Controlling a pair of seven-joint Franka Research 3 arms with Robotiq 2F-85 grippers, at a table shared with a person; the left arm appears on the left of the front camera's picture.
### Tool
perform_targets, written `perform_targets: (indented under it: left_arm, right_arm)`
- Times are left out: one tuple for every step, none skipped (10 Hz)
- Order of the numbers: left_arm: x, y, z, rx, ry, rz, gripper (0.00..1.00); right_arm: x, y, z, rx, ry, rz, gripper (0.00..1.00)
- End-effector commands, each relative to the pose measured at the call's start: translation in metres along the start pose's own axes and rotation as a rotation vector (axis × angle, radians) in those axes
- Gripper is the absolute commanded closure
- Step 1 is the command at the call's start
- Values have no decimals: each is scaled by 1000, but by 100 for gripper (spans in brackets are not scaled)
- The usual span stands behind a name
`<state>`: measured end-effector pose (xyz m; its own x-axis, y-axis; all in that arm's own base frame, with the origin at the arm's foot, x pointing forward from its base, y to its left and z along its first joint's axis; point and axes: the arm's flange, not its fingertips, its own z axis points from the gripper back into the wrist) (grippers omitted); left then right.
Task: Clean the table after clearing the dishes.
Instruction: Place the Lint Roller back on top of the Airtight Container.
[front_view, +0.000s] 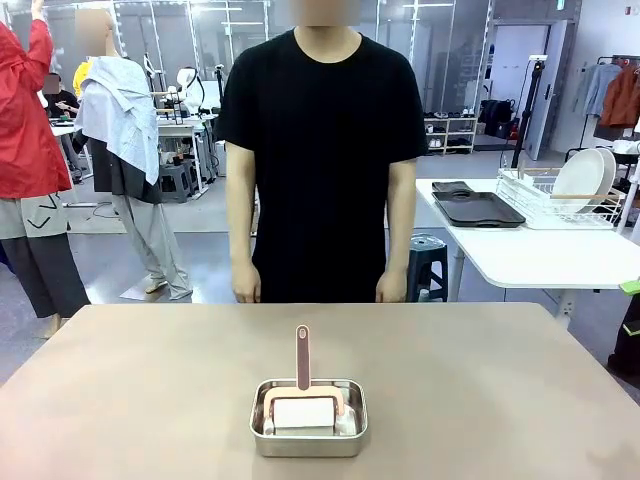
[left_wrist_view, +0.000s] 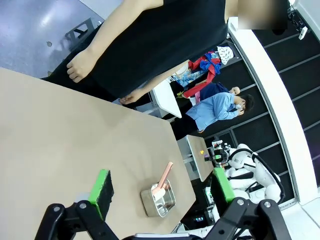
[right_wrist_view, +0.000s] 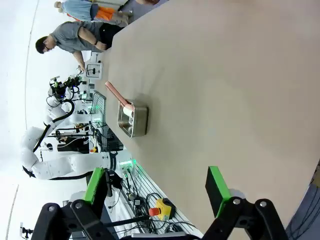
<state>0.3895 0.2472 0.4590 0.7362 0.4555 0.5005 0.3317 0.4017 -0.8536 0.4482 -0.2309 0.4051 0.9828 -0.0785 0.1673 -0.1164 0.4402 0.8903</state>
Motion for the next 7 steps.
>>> perform_targets:
  left_arm:
    - [1, -2, 2, -17, -11, 0, 0]
    - [1, -2, 2, -17, -11, 0, 0]
    - [1, -2, 2, -17, -11, 0, 0]
    - [1, -2, 2, -17, -11, 0, 0]
    - [1, -2, 2, -17, -11, 0, 0]
    - [1, -2, 2, -17, -11, 0, 0]
    - [1, -2, 2, -17, -11, 0, 0]
  right_arm:
    - [-9, -6, 3, -13, 6, -6, 0]
    - [-9, -6, 3, -13, 6, -6, 0]
    - [-9, -6, 3, -13, 6, -6, 0]
    - [-9, -6, 3, -13, 6, -6, 0]
    - [-9, -6, 3, -13, 6, -6, 0]
    - [-9, -6, 3, -13, 6, -6, 0]
    - [-9, -6, 3, -13, 6, -6, 0]
